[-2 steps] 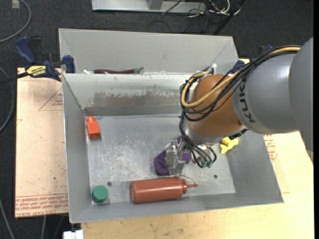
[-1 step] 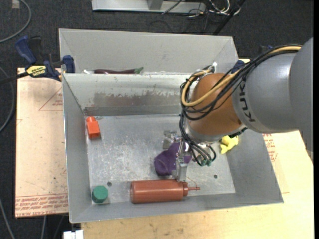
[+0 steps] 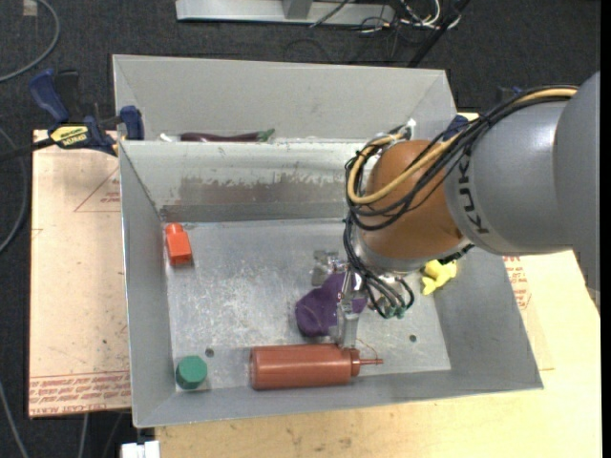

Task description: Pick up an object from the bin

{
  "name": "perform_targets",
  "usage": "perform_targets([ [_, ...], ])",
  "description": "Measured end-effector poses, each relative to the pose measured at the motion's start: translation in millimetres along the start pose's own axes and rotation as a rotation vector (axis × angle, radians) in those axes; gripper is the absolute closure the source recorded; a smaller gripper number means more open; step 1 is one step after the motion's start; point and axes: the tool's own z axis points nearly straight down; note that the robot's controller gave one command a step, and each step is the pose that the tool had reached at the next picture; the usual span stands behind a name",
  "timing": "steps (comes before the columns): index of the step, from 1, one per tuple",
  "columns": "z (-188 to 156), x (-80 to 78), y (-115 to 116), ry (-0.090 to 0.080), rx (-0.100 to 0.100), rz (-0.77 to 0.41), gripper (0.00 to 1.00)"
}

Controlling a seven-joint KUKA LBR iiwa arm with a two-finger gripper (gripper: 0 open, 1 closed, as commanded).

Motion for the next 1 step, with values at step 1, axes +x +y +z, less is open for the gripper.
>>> perform_targets([
  [1, 25.5, -2.4, 2.0, -0.003, -0.002, -0.006, 1.00],
])
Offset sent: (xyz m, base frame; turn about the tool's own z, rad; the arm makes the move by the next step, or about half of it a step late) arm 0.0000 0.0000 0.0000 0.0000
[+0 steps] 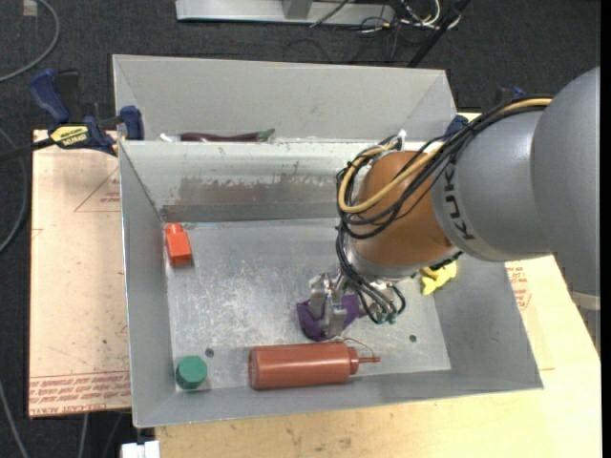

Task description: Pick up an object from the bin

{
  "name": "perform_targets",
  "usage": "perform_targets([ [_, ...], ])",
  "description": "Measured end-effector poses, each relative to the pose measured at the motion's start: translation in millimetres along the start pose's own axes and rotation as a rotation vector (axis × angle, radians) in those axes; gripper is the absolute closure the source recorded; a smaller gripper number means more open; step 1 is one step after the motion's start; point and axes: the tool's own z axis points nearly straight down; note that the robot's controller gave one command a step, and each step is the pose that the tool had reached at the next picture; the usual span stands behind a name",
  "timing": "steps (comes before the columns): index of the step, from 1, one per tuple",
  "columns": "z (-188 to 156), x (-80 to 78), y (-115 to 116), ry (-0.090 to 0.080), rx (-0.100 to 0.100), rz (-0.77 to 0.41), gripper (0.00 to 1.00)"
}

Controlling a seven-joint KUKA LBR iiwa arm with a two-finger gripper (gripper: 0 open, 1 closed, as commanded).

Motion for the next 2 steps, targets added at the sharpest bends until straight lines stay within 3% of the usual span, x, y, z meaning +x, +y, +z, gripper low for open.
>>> perform_targets([
  [1, 0.0, 0.0, 0.0, 0.000, 0.000, 0.000, 1.00],
  [2, -59.1, -2.3, 4.6, -0.002, -0.001, -0.018, 1.00],
])
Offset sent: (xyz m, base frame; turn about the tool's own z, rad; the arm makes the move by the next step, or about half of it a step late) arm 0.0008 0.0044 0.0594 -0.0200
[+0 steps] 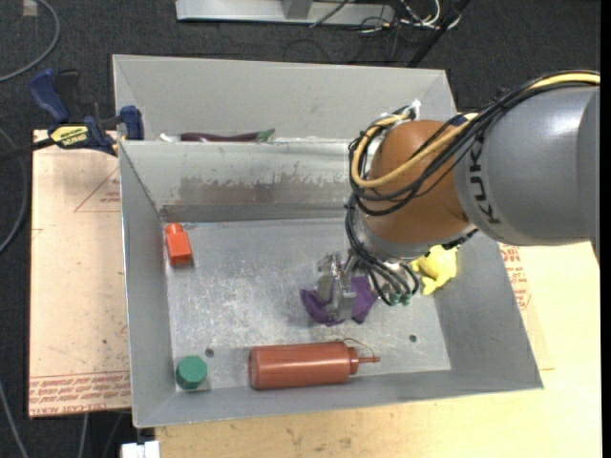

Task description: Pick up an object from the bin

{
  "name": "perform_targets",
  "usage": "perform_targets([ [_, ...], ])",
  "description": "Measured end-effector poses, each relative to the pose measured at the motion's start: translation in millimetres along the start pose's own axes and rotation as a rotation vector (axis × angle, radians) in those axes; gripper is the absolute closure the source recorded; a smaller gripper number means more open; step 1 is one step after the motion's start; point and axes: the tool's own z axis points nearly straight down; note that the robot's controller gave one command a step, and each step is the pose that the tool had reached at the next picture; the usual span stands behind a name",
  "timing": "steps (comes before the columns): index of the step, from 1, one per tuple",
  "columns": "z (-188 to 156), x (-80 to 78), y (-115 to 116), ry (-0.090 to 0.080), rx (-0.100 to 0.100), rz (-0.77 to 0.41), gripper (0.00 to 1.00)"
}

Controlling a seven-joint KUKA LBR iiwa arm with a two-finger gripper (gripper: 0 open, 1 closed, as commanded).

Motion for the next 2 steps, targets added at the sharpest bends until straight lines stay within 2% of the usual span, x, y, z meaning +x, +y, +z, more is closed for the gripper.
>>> perform_targets([
  [2, -1.4, 0.4, 0.0, 0.002, 0.000, 0.000, 1.00],
])
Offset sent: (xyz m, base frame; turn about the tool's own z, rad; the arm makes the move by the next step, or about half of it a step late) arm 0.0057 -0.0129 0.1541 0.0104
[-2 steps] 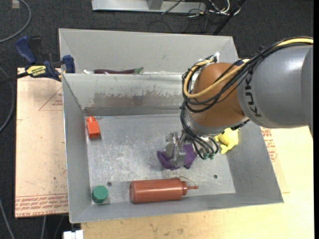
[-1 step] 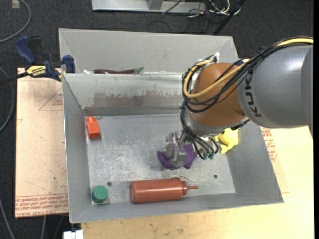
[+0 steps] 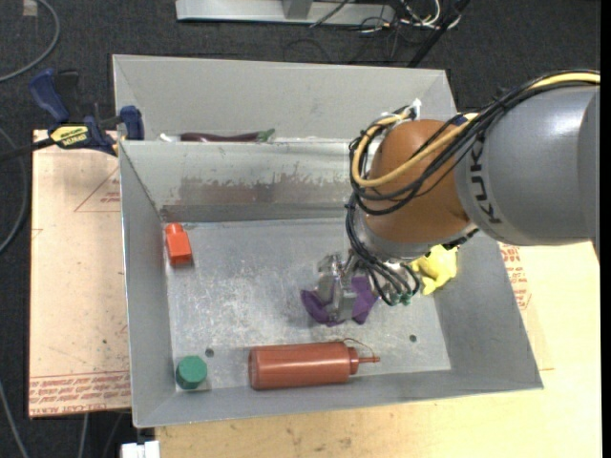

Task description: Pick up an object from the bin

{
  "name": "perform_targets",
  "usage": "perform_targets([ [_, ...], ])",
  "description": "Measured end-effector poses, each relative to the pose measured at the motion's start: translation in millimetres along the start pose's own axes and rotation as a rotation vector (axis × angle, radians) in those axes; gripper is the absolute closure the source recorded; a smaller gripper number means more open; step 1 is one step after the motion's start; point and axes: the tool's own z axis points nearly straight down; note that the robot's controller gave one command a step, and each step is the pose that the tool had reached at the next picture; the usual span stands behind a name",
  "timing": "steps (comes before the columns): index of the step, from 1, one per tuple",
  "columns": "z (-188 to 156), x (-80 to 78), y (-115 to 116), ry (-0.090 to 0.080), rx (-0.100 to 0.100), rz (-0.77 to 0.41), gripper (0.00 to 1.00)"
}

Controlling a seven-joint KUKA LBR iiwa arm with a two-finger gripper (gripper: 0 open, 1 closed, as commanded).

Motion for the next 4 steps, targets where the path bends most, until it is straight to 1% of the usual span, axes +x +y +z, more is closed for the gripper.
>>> perform_targets([
  [1, 7.9, -83.5, -20.4, -0.005, -0.001, -0.124, 1.00],
  [2, 7.9, -83.5, -20.4, -0.005, -0.001, -0.124, 1.00],
  [3, -74.5, -79.2, -14.7, -0.009, -0.002, -0.188, 1.00],
  [4, -74.5, -79.2, -14.8, -0.009, -0.002, -0.188, 1.00],
])
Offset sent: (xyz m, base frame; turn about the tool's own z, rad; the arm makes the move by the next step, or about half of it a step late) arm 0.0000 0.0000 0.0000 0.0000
